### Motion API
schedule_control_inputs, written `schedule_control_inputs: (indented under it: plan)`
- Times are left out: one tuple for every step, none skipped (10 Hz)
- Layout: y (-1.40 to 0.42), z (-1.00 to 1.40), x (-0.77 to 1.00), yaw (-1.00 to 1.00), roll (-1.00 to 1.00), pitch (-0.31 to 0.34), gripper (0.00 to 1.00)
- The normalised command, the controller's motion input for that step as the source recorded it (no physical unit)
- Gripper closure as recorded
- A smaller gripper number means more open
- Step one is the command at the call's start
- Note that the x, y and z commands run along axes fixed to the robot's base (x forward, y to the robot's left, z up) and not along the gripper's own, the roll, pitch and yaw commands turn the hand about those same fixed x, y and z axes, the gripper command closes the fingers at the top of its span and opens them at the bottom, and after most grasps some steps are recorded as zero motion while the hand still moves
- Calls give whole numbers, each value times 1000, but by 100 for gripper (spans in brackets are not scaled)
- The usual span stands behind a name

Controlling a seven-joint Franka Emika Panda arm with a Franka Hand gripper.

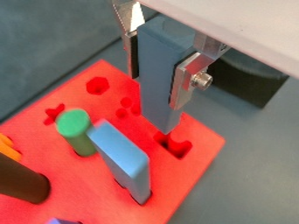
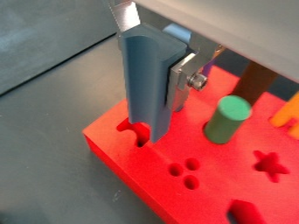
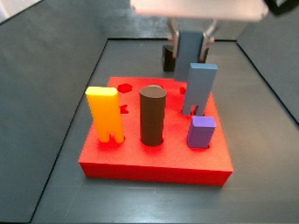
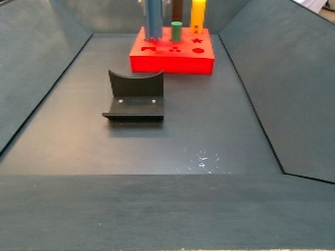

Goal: Pick up the arch object. Move up. Rotate the arch object. Move to above the board. Insert the arch object.
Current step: Insert the arch object.

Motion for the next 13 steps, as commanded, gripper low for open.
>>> schedule_control_inputs:
  plan:
    - [-23, -406, 577, 14, 97, 0, 100]
    - [-126, -246, 151, 331, 251, 26, 100]
    - [-131, -177, 126, 374, 363, 76, 100]
    - [-69, -194, 337, 280, 276, 83, 100]
    - [0, -220, 271, 211, 247, 71, 100]
    - [0, -254, 0, 57, 214, 27, 100]
    - [0, -263, -197, 0, 159, 7, 100]
    - [0, -243, -446, -86, 137, 4, 100]
    - [-63, -291, -454, -123, 119, 0, 100]
    - [-117, -406, -129, -89, 44, -4, 100]
    - [-11, -540, 129, -106, 0, -87, 100]
    - [0, -846, 211, -86, 0, -166, 100]
    - [0, -869, 240, 0, 23, -124, 100]
